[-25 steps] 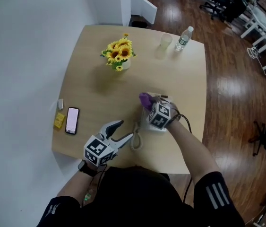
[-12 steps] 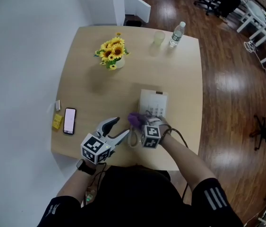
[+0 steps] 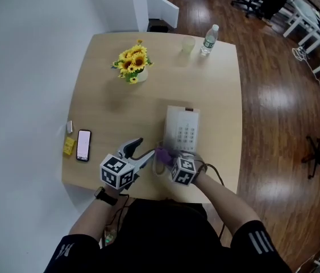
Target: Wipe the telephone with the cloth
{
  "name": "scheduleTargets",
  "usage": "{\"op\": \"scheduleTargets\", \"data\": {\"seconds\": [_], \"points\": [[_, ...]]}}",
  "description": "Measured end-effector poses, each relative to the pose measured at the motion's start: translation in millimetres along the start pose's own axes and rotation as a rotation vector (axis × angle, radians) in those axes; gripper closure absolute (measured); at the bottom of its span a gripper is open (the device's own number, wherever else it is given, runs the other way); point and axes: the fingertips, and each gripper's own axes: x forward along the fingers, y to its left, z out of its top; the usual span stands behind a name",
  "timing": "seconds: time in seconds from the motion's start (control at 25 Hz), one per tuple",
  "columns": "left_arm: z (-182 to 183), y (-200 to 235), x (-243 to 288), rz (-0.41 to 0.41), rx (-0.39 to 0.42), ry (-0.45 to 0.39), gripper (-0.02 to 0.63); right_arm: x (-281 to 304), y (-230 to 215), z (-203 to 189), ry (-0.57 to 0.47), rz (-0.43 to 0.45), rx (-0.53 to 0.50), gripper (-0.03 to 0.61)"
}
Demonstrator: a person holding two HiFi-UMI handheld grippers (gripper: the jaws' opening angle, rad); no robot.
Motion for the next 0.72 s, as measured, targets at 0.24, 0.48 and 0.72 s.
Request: {"op": "scheduleTargets", "data": {"seconds": [0.24,0.48,0.72], "points": [[0,15,53,0.084,0.0,0.103,0.357,-76,-6,5,-0.21,-0.113,0.242,0.443],[-6,27,112,0.203,-0.112,0.134,0.343,-147,-6,-21,-0.335,-0.237,0.396,0.442],[-41,44,164,0.289,-0.161,0.255,0.32,-190,-5,-61,-0.39,-0.322,0.527,0.442]]}}
